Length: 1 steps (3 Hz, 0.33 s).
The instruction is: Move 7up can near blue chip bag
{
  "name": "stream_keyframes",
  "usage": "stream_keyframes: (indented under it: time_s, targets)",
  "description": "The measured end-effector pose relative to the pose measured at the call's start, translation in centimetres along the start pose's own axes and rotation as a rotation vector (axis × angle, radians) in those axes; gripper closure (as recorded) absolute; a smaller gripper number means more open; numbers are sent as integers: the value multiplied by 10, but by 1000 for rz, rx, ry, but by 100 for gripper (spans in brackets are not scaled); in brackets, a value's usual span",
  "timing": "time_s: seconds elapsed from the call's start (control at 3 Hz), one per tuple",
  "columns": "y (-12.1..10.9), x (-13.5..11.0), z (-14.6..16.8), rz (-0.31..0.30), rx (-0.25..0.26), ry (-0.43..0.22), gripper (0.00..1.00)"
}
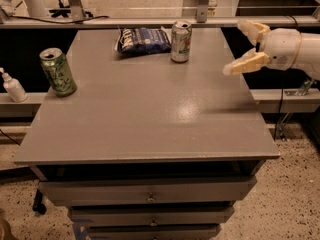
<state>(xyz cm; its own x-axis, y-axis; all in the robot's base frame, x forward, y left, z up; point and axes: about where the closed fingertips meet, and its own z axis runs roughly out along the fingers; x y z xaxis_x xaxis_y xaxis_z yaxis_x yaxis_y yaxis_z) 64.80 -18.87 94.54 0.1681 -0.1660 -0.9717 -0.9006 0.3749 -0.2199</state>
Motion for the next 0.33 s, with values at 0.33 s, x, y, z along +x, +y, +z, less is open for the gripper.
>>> stream_keyframes:
  time_s: [0.33]
  targets:
    - [11, -4, 1, -5, -46, -8, 0]
